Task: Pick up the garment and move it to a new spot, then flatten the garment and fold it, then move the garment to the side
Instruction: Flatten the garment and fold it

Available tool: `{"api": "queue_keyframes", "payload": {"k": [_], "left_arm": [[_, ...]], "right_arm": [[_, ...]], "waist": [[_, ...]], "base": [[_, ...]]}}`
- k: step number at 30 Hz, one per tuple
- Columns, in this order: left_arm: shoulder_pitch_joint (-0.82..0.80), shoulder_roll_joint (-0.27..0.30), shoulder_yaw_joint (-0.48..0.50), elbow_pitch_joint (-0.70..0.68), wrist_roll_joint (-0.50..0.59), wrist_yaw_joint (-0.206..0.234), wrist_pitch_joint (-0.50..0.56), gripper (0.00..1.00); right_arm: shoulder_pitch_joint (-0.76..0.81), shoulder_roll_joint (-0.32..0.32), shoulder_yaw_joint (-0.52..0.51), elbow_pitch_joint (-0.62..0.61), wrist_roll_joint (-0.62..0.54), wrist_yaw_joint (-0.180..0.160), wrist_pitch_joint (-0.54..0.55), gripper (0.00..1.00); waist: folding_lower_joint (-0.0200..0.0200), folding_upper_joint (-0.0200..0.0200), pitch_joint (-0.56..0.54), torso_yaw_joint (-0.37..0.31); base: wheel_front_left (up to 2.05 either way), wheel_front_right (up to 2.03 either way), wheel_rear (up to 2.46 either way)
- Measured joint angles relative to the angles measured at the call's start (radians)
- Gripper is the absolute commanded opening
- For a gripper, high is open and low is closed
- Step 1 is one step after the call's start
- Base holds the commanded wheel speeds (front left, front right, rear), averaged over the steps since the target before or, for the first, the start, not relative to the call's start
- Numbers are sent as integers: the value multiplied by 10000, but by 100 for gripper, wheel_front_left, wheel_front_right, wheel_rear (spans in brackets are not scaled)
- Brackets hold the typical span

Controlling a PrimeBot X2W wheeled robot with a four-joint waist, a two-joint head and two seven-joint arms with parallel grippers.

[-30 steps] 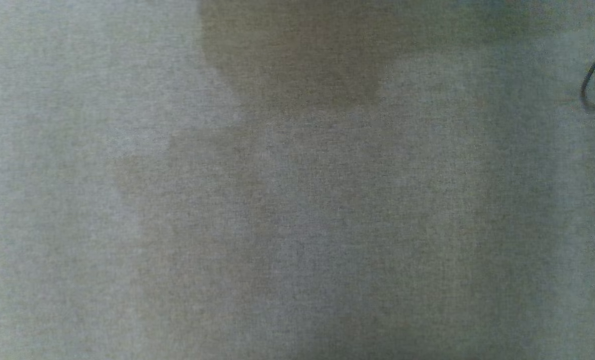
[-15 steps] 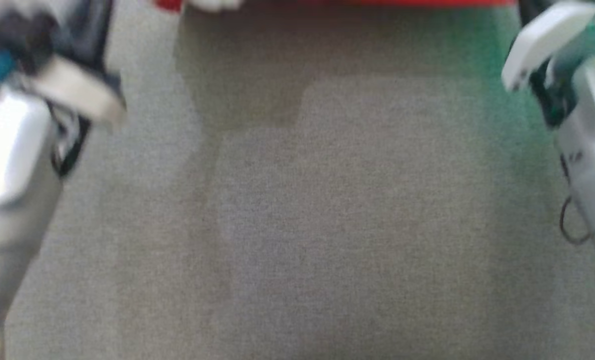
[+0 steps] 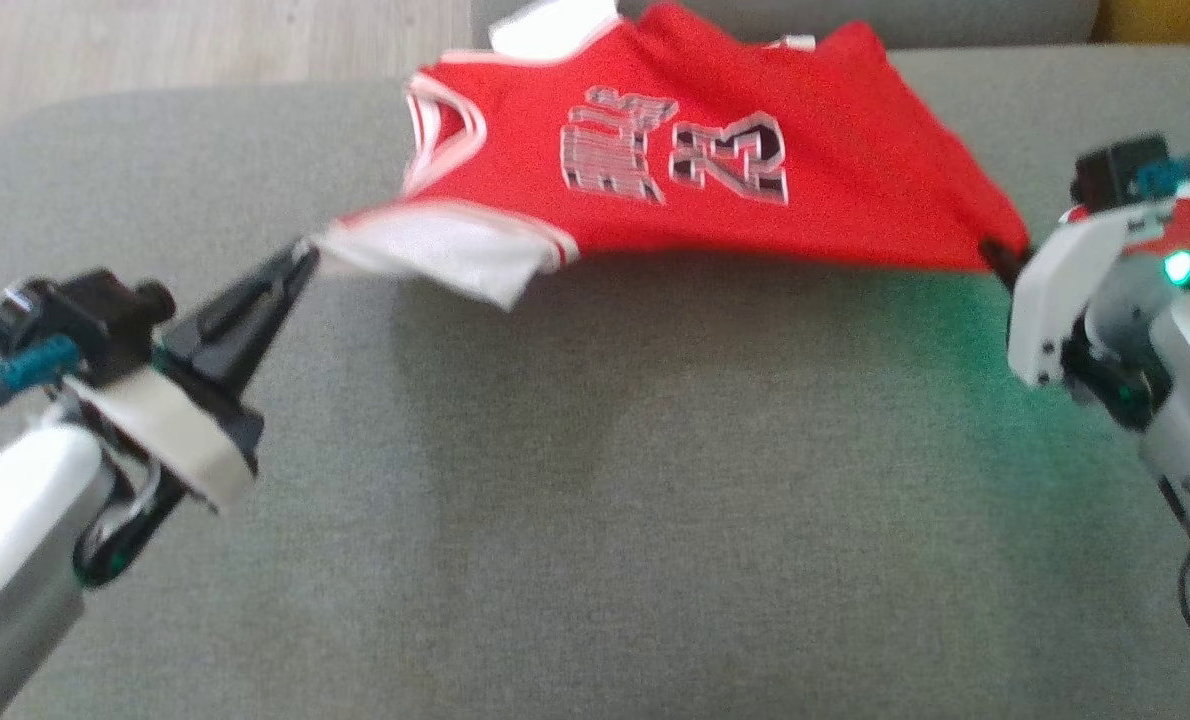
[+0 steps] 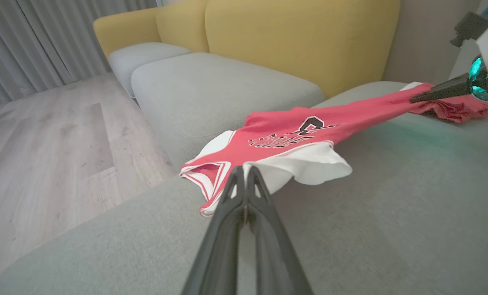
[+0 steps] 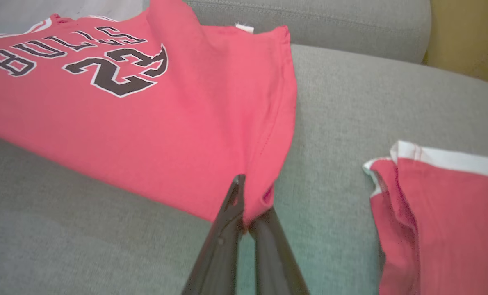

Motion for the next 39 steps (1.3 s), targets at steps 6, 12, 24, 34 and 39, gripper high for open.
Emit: {"api": "queue_keyframes", "payload": {"k": [6,12,24,34,39], "left_arm": [[500,872,-840,-1381,-370,2,1034,0],[997,1682,-1601,-2669,-1024,2,2077,0],[1689,2395,-2161,-4554,-2104,107,3219,0],[1358,2125,-1948,-4366,-1839,341,3018,0],[684,1720,-1751,-3697,-1563,336,2980,0]], "right_arm": [[615,-660,629,-949,1097,0,704,0],[1002,-1179,1016,-1576,1749,0,1058,0],[2167,-1590,1530,-2479,2589,0,1971,0],[2101,-1363,819,-2339,2585,2,1778,0],[1531,-905,320,-1971,2414,0,1774,0]], "waist": [[1,0,-548,-12],[1,0,-1019,-28],[2,0,-1545,194],[3,0,-984,242],[4,0,-523,219]], "base": [[0,0,0],[0,0,0],[0,0,0],[0,0,0],[0,0,0]]}}
